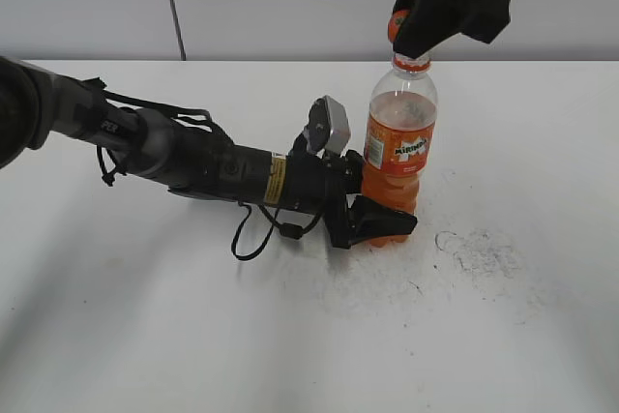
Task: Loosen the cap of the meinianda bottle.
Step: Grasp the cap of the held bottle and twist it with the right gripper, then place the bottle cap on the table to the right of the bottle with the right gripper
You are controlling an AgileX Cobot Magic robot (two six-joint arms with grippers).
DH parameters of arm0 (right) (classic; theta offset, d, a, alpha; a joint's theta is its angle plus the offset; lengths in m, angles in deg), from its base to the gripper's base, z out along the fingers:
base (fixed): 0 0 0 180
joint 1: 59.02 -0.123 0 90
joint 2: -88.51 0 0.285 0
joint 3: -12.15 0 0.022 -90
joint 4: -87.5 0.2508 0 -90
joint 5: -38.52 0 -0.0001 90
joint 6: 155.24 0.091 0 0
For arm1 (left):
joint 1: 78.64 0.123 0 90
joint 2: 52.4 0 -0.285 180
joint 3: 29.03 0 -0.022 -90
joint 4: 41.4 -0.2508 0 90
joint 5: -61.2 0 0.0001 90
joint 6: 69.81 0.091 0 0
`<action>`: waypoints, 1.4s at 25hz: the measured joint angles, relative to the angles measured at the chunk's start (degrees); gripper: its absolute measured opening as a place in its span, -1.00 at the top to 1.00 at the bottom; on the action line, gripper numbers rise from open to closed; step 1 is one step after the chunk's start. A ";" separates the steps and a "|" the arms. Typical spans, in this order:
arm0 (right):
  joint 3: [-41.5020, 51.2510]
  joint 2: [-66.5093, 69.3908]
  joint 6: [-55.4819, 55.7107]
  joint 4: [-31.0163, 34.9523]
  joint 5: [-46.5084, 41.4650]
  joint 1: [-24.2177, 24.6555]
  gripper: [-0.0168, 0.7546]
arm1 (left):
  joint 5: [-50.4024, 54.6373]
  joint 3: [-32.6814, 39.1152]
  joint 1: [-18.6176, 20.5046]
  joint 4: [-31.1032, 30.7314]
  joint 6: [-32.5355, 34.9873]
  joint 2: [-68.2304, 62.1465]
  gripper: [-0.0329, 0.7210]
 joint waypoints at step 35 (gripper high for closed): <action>42.28 8.12 46.63 10.58 42.22 19.16 0.26 | 0.06 0.00 0.00 0.00 -0.07 0.10 -0.53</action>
